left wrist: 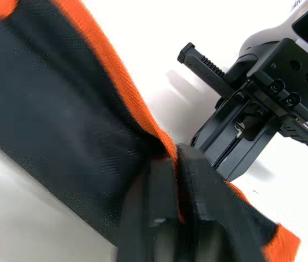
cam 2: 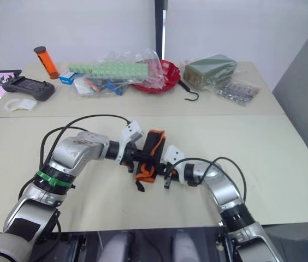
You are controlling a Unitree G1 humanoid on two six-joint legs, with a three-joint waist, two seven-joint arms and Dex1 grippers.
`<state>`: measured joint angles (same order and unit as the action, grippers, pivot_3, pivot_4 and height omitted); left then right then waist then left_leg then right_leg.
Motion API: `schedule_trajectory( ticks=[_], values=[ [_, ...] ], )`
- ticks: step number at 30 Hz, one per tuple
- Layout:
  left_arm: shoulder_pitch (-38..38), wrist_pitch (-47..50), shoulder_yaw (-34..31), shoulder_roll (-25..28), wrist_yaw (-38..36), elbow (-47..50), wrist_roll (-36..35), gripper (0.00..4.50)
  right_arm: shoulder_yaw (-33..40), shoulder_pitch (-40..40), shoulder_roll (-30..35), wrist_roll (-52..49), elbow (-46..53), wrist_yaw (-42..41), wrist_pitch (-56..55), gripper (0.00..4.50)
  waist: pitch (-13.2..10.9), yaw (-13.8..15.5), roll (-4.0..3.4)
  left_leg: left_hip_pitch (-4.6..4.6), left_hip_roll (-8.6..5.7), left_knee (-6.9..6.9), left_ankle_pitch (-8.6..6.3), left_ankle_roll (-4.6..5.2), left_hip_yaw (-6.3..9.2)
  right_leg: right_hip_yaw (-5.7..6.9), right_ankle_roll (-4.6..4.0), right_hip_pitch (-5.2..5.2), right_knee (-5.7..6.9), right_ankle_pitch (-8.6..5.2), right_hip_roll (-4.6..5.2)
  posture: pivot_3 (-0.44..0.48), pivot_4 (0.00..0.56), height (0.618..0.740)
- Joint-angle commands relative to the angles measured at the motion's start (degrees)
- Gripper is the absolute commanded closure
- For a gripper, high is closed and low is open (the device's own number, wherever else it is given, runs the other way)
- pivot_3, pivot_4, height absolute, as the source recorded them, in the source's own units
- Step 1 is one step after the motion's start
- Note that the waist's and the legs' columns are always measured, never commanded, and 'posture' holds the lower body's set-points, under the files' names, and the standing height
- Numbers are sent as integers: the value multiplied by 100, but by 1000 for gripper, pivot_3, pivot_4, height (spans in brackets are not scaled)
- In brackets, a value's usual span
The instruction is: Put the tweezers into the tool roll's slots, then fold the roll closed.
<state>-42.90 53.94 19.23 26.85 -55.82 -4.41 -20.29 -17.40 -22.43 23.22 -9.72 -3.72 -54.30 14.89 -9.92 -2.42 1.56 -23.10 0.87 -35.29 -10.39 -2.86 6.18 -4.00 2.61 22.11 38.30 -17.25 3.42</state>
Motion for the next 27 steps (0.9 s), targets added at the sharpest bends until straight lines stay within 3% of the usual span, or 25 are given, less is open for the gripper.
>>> schedule_trajectory(
  ticks=[1,9,18,27],
  values=[
    [56,-30,49,-64,103,-18,101,2603,-148,76,89,193,-96,-5,212,4500,0,4,0,0,0,0,0,0,0,0,0,-1,1,0,0,0,150,740],
    [147,-122,164,-77,37,-128,169,25,92,160,345,-87,479,-147,454,4500,1,15,0,7,-1,-4,0,0,0,0,0,-8,6,0,0,0,150,740],
    [308,-146,242,148,-175,30,126,25,719,208,1005,-746,1266,-471,1067,4500,1,-8,-1,9,-1,-5,0,0,0,-1,1,-10,8,-1,0,0,150,740],
    [636,-149,195,470,-533,470,-54,25,1146,-98,1118,-945,929,-494,1038,4500,1,-29,-1,11,1,1,-1,2,-1,-3,2,-8,7,-1,-2,0,150,740]
  ],
)
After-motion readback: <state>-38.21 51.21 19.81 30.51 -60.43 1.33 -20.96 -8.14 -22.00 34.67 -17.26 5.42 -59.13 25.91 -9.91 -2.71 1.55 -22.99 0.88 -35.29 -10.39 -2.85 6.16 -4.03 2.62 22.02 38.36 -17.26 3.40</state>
